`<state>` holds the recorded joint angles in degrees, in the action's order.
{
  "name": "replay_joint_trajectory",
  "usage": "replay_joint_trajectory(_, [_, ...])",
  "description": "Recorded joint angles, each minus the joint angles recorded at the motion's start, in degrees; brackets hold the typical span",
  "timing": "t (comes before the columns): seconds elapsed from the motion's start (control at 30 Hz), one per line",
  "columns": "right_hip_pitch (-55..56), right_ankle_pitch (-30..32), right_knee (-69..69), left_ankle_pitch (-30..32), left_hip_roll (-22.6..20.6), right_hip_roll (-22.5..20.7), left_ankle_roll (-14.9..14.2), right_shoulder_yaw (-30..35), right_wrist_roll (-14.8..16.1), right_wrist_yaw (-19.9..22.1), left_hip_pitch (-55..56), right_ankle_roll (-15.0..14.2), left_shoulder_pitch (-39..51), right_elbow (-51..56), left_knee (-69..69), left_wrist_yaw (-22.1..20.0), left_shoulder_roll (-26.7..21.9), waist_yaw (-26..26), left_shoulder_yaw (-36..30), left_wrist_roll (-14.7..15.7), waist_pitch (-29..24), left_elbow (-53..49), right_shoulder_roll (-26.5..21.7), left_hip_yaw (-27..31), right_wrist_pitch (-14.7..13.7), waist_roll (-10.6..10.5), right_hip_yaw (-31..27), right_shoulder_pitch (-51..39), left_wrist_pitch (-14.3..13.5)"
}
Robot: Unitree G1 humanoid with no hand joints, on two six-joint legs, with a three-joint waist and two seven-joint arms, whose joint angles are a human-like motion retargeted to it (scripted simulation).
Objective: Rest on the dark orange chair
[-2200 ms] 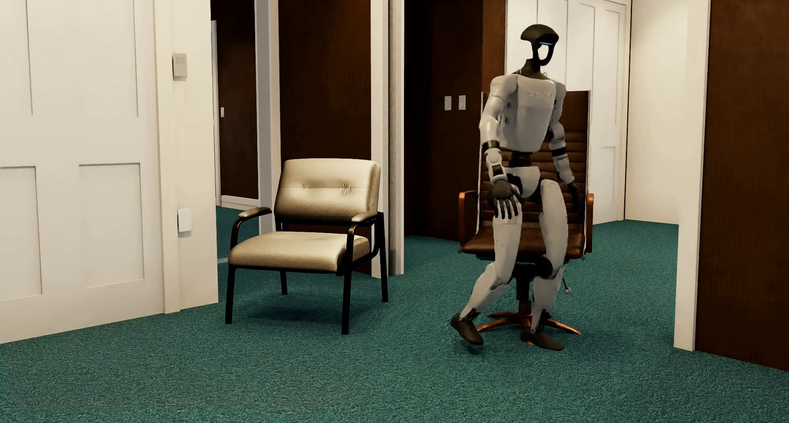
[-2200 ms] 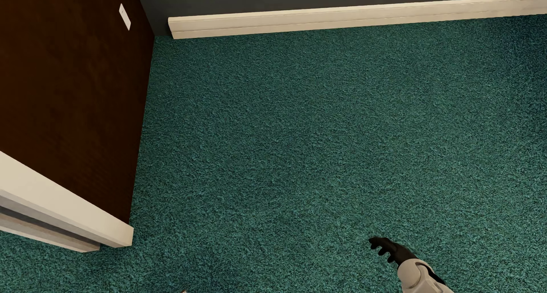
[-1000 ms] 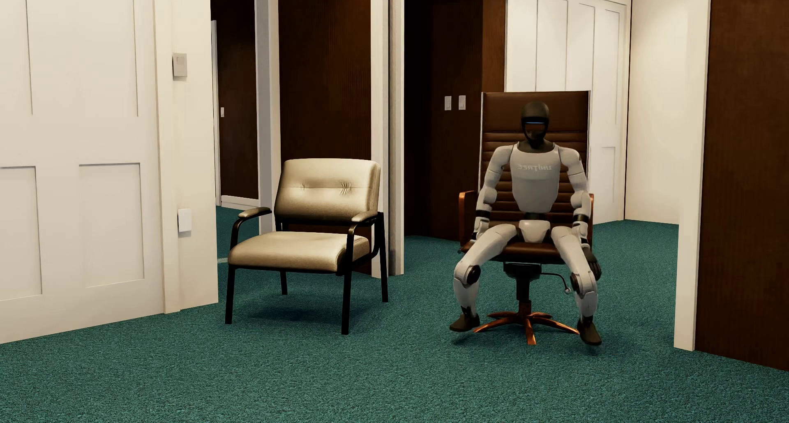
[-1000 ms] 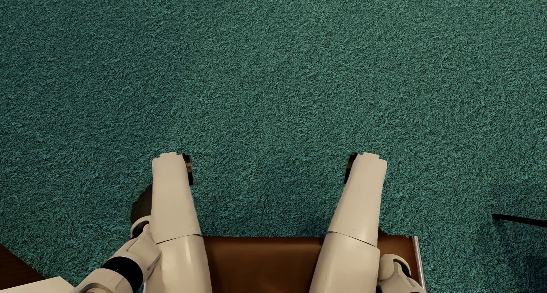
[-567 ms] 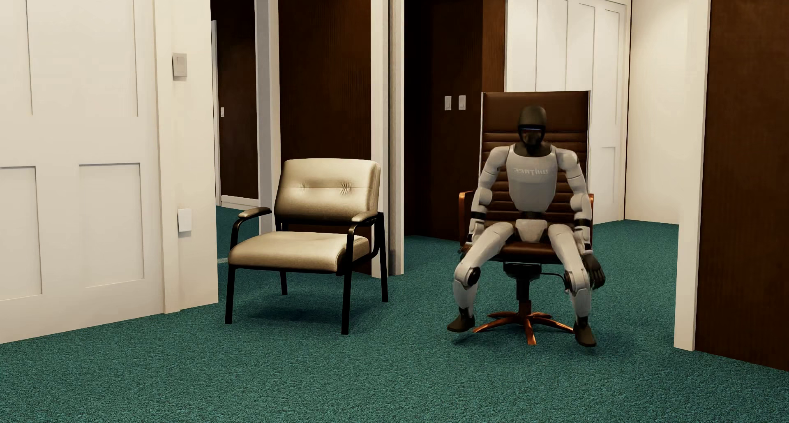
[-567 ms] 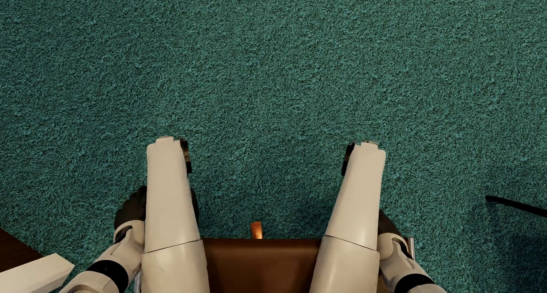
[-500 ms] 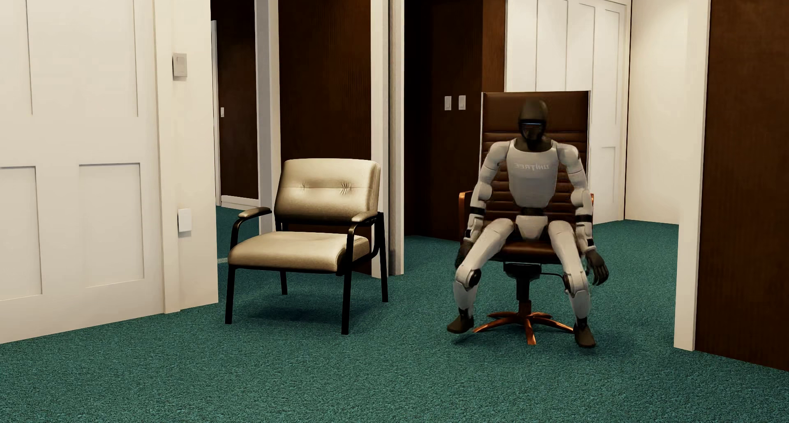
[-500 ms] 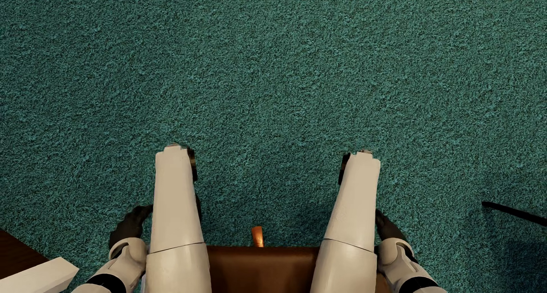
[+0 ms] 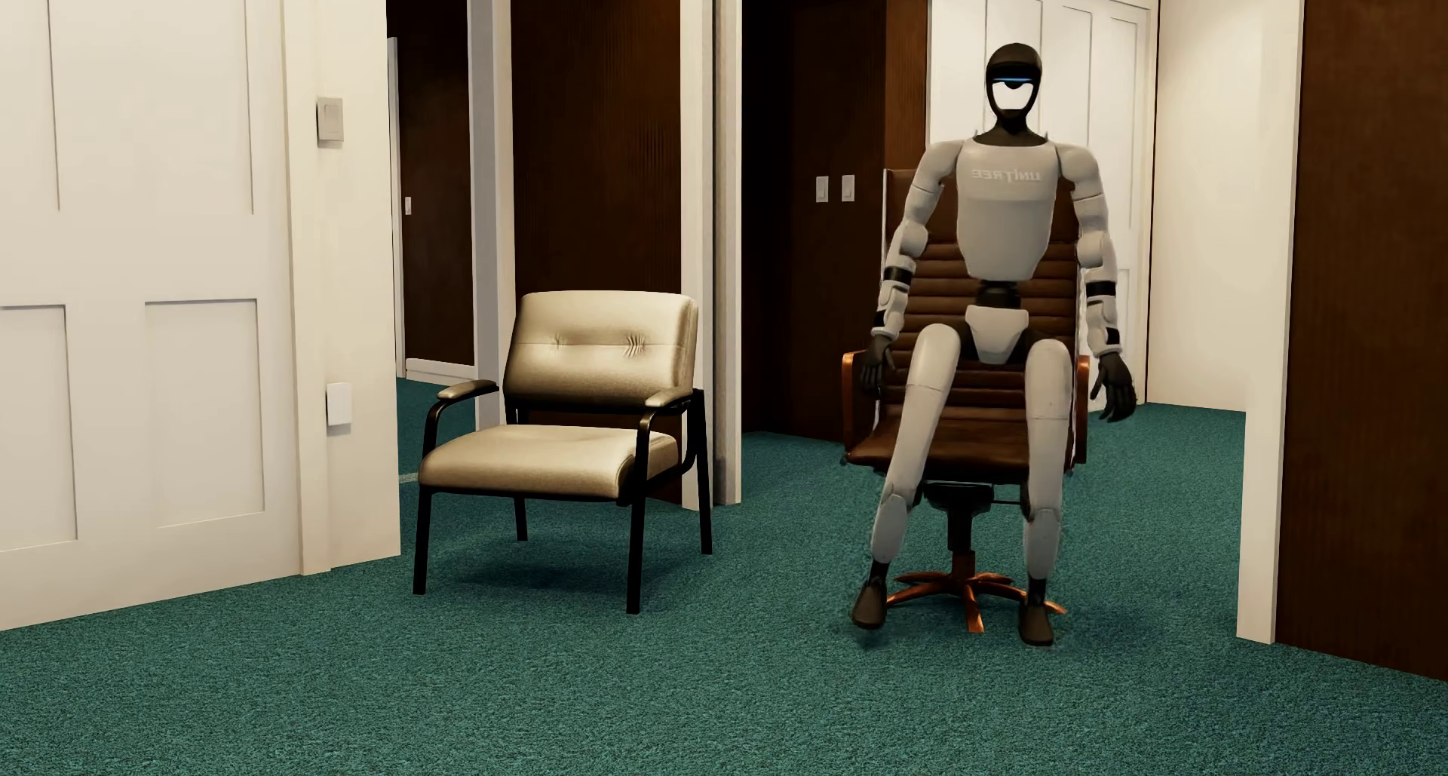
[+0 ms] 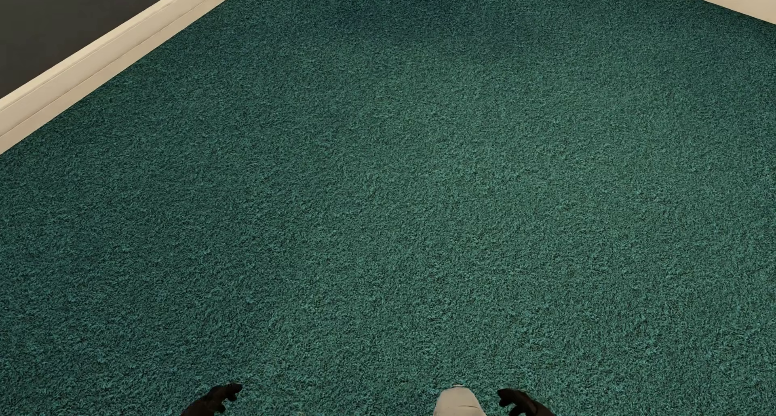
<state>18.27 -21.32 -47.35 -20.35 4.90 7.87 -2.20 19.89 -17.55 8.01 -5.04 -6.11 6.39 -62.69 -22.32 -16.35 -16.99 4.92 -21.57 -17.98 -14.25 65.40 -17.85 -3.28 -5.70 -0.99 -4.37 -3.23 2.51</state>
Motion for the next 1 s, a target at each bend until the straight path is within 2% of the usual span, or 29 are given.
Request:
replay_joint_trajectory(0.07, [3.43, 5.47, 7.48, 0.97, -0.19, -0.18, 0.33, -2.37, 3.86, -0.12, -7.76, -2.14, 3.72, -2.06, 7.94, -1.52, 0.2, 1.9, -3.89, -0.08, 0.2, -3.17, 1.29, -1.67, -0.82, -0.67, 0.64, 1.51, -0.55])
replay_joint_trajectory(0.1, [5.53, 8.24, 11.86, 1.82, -0.55, -0.6, -0.03, -3.3, 3.41, -1.0, -12.51, -2.32, 5.88, -3.44, 13.23, -1.31, 0.16, 2.65, -4.88, -0.57, 0.67, -4.86, 1.64, -2.28, -0.59, -0.73, 0.69, 2.34, -1.03])
replay_joint_trajectory(0.13, [7.74, 11.02, 15.99, 3.12, -0.9, -2.53, -0.14, -3.76, 3.78, -0.27, -16.76, -0.95, 8.3, -3.92, 18.16, -1.83, 0.2, 3.31, -6.12, -0.19, 1.27, -6.36, 2.0, -2.75, -0.9, -0.79, 0.78, 3.55, -2.09])
replay_joint_trajectory(0.17, [8.81, 12.0, 20.77, 2.11, -0.86, -3.92, -0.99, -5.38, 3.47, -1.96, -19.04, 1.79, 9.72, -3.97, 19.02, -1.42, 0.4, 3.86, -6.96, -1.9, 2.25, -7.8, 2.47, -3.42, -0.75, -0.83, 0.85, 5.26, -0.83])
replay_joint_trajectory(0.2, [8.54, 11.06, 25.0, 1.65, -0.95, -4.01, -1.05, -7.34, 3.23, -2.51, -20.9, 4.83, 11.56, -3.77, 18.97, -2.25, 1.03, 4.01, -8.18, -0.86, 2.35, -9.44, 2.37, -3.61, -0.93, -0.96, 0.82, 6.02, -1.87])
replay_joint_trajectory(0.23, [8.08, 11.34, 26.96, 2.03, -0.84, -3.69, -2.28, -8.85, 2.58, -2.47, -22.95, 5.11, 12.45, -3.5, 19.0, -2.49, 1.43, 3.97, -9.11, -0.81, 2.64, -10.42, 2.57, -3.76, -0.26, -0.74, 1.13, 7.3, -2.06])
replay_joint_trajectory(0.27, [7.33, 12.32, 26.16, 3.85, 0.58, -3.78, -4.56, -8.34, 3.28, -1.3, -24.24, 4.48, 12.38, -3.74, 18.07, -4.1, 1.46, 4.92, -9.24, -0.49, 3.56, -10.42, 3.16, -4.62, -0.09, -0.84, 1.54, 8.64, -1.39])
replay_joint_trajectory(0.3, [7.15, 13.62, 22.92, 5.12, 1.29, -4.2, -4.57, -9.14, 2.85, -1.37, -23.98, 4.65, 12.1, -4.13, 14.1, -4.32, 1.65, 4.77, -9.1, -0.41, 3.84, -10.09, 3.1, -4.38, -0.32, -1.3, 1.7, 9.39, -0.91])
replay_joint_trajectory(0.33, [6.52, 12.21, 19.41, 6.7, 2.41, -4.84, -5.71, -7.6, 3.39, -1.15, -22.36, 3.69, 10.2, -4.33, 6.54, -4.62, 1.7, 4.55, -8.0, -0.1, 3.91, -10.13, 2.4, -3.6, -0.61, -2.34, 0.92, 9.84, 0.12])
replay_joint_trajectory(0.37, [4.06, 11.99, 19.33, 9.88, 3.39, -6.18, -7.86, -6.2, 3.16, -2.29, -19.48, 3.88, 7.97, -4.71, -3.51, -4.61, 1.77, 3.87, -6.31, 1.07, 3.98, -9.38, 1.83, -1.82, -0.78, -2.89, 0.55, 9.69, -0.27])
replay_joint_trajectory(0.4, [-1.16, 10.74, 20.91, 16.99, 4.18, -8.49, -10.5, -6.31, 3.21, -2.77, -15.96, 7.71, 5.51, -5.02, -14.79, -3.49, 1.18, 2.72, -5.75, 2.02, 3.11, -8.21, 1.62, 0.4, -1.77, -2.77, 0.5, 8.89, -1.03])
replay_joint_trajectory(0.43, [-5.08, 9.03, 22.08, 28.17, 4.14, -9.57, -12.05, -6.61, 3.43, -3.08, -9.34, 11.46, 3.67, -4.53, -26.53, -2.29, 1.01, 1.25, -4.77, 2.68, 2.81, -6.96, 0.26, 1.0, -2.09, -3.01, 1.11, 7.46, -1.26])
replay_joint_trajectory(0.47, [-10.24, 7.93, 24.75, 25.47, 3.38, -9.59, -11.42, -6.42, 3.33, -4.76, -4.84, 12.2, 1.25, -4.03, -35.68, -0.53, 1.3, -0.49, -3.55, 3.0, 2.08, -5.38, -1.14, 1.28, -1.4, -2.54, 0.68, 5.94, -0.32])
replay_joint_trajectory(0.5, [-15.38, 5.88, 26.46, 18.58, 3.21, -9.39, -8.77, -5.36, 2.77, -4.85, 0.99, 13.34, -1.35, -3.51, -44.36, -1.07, 1.47, -1.65, -2.7, 3.38, 1.04, -3.24, -2.38, 1.88, -1.4, -1.86, 2.63, 4.31, 0.48])
replay_joint_trajectory(0.53, [-20.99, 3.93, 29.18, 14.88, 2.18, -8.89, -9.79, -2.62, 2.78, -4.54, 6.11, 13.3, -3.96, -3.59, -48.58, -2.15, 2.01, -3.34, -0.8, 4.98, 0.75, -1.1, -3.89, 3.03, -0.39, -0.87, 3.4, 2.8, 0.65])
replay_joint_trajectory(0.57, [-25.11, 2.09, 31.43, 11.19, 1.28, -8.31, -9.61, -1.19, 3.0, -5.18, 12.31, 13.02, -5.52, -3.67, -50.01, -0.58, 2.09, -4.71, 1.46, 4.99, 0.56, 2.09, -4.7, 3.72, 0.23, 0.01, 4.46, 0.3, 1.54])
replay_joint_trajectory(0.6, [-30.69, 0.9, 34.89, 9.83, 1.11, -8.47, -10.38, 0.55, 3.83, -3.99, 17.03, 12.92, -7.88, -3.0, -47.57, -1.43, 2.09, -6.14, 2.74, 5.44, -0.24, 2.86, -5.73, 4.95, 0.48, 0.04, 4.95, -1.95, 1.66])
replay_joint_trajectory(0.63, [-34.36, -0.83, 36.54, 9.95, -0.08, -7.13, -11.84, 2.13, 5.01, -3.34, 21.47, 11.61, -10.74, -2.57, -41.27, -1.19, 2.0, -7.54, 4.0, 5.32, 0.6, 4.0, -6.25, 6.32, -0.08, 1.08, 5.77, -3.5, 1.26])
replay_joint_trajectory(0.67, [-38.9, -2.05, 39.89, 9.95, -0.28, -7.26, -11.85, 2.04, 4.72, -5.46, 24.8, 11.24, -11.86, -0.93, -31.74, 2.82, 2.11, -8.62, 6.85, 4.84, 0.29, 2.99, -7.55, 7.32, -0.73, 0.94, 6.78, -5.61, 2.72])
replay_joint_trajectory(0.7, [-43.64, -2.55, 43.26, 13.08, -0.86, -6.79, -11.28, 2.92, 4.88, -3.99, 25.1, 9.69, -14.83, -0.26, -17.47, -0.29, 1.92, -9.24, 7.1, 5.79, 1.06, 2.95, -7.92, 7.57, -1.13, 1.13, 7.66, -6.82, 0.15])
replay_joint_trajectory(0.73, [-46.02, -4.14, 43.49, 15.28, -1.73, -6.02, -8.92, 3.64, 5.03, -3.87, 23.81, 8.06, -15.94, 0.86, -0.36, 1.77, 1.59, -9.41, 9.29, 5.7, 1.62, 3.26, -7.87, 6.31, -1.84, 1.73, 8.48, -8.33, 0.39])
replay_joint_trajectory(0.77, [-47.21, -6.63, 41.5, 18.75, -1.31, -5.56, -7.19, 4.08, 4.06, -3.65, 22.97, 6.86, -17.59, 1.78, 13.29, 0.56, 1.64, -9.62, 10.61, 6.06, 3.1, 3.59, -8.17, 4.62, -2.45, 1.57, 9.99, -8.81, 0.33])
replay_joint_trajectory(0.8, [-49.11, -7.89, 40.55, 21.3, -0.4, -5.25, -8.33, 4.9, 4.36, -3.74, 22.2, 5.26, -19.74, 3.28, 21.32, 0.07, 1.01, -9.52, 11.09, 7.71, 4.48, 3.18, -7.74, 3.64, -2.53, 1.9, 10.71, -8.47, -0.22])
replay_joint_trajectory(0.83, [-50.99, -8.29, 37.92, 19.45, -0.03, -4.39, -9.3, 4.03, 3.32, -4.6, 22.92, 3.88, -20.57, 4.08, 16.84, -0.2, 0.98, -10.07, 12.82, 6.77, 4.57, 3.21, -7.71, 4.74, -3.6, 2.19, 10.72, -7.79, -0.54])
replay_joint_trajectory(0.87, [-52.17, -7.84, 34.08, 24.07, -1.3, -3.59, -9.78, 3.28, 1.82, -5.13, 23.71, 2.99, -20.6, 4.24, 11.54, 1.17, 0.45, -10.81, 11.18, 7.43, 4.41, 3.92, -8.13, 5.63, -2.57, 2.42, 10.53, -7.05, -0.05])
replay_joint_trajectory(0.9, [-52.81, -6.29, 27.66, 27.49, -2.63, -1.11, -10.24, 1.17, 4.16, -3.55, 23.68, 1.18, -21.3, 5.16, 5.4, -0.06, 0.49, -10.76, 11.45, 7.02, 5.59, 5.27, -6.74, 5.21, -1.98, 3.31, 9.9, -2.84, 1.2])
replay_joint_trajectory(0.93, [-50.22, -0.02, 17.35, 26.07, -4.58, -0.39, -7.93, 0.45, 2.44, -5.08, 22.13, -1.02, -19.95, 3.38, 1.55, 1.09, 1.22, -10.69, 8.73, 6.37, 5.75, 7.46, -6.59, 9.0, -1.06, 2.99, 8.29, -0.63, 1.78])
replay_joint_trajectory(0.97, [-44.14, 10.04, 3.25, 23.88, -5.46, 1.2, -3.98, 0.43, 2.55, -3.56, 17.46, -3.04, -17.93, 2.38, 1.69, -0.49, 2.45, -9.84, 8.66, 4.75, 5.18, 7.9, -6.14, 8.45, -0.57, 2.52, 6.46, 2.0, 2.03])
replay_joint_trajectory(1.0, [-35.51, 22.16, -10.33, 23.36, -5.34, 1.51, -2.77, 0.76, 1.43, -3.59, 13.24, -2.75, -16.0, 2.13, 2.42, -0.33, 2.27, -8.32, 9.74, 2.23, 4.97, 7.53, -5.85, 4.91, 1.5, 2.38, 6.34, 3.97, 3.29])
